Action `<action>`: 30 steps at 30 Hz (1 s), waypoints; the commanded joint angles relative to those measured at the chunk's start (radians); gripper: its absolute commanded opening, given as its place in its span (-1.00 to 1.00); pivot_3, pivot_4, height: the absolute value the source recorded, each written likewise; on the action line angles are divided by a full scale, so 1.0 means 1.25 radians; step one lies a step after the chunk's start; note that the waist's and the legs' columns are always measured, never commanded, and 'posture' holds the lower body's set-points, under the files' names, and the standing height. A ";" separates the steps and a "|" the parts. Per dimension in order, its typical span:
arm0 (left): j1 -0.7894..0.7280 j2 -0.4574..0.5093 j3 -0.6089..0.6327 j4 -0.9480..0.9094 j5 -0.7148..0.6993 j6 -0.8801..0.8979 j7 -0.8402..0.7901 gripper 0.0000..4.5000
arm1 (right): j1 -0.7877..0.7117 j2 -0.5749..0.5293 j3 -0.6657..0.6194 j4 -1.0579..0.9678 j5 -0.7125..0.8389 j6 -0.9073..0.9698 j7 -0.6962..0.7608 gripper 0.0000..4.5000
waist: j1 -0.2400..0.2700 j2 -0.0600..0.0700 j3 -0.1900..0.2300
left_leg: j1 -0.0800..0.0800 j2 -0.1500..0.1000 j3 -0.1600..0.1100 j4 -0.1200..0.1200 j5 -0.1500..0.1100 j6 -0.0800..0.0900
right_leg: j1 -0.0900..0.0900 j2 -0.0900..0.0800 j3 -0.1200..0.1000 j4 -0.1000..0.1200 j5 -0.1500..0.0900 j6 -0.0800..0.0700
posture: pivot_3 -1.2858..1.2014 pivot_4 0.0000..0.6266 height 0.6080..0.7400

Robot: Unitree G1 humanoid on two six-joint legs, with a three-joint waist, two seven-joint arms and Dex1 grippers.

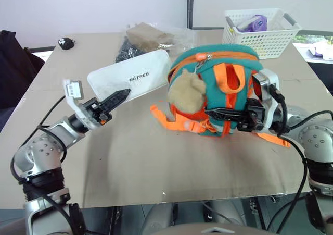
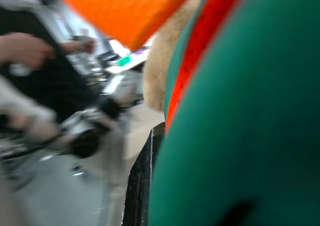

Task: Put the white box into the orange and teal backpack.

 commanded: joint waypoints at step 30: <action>-0.202 0.064 -0.282 0.233 0.366 -0.543 -0.389 -0.48 | 0.019 0.062 -0.036 -0.036 -0.013 -0.037 -0.118 -0.99 | 0.018 -0.001 0.001 | -0.003 -0.001 -0.004 0.001 0.000 0.000 | 0.000 0.000 -0.006 -0.003 0.000 0.000 | 0.03 -0.52 1.00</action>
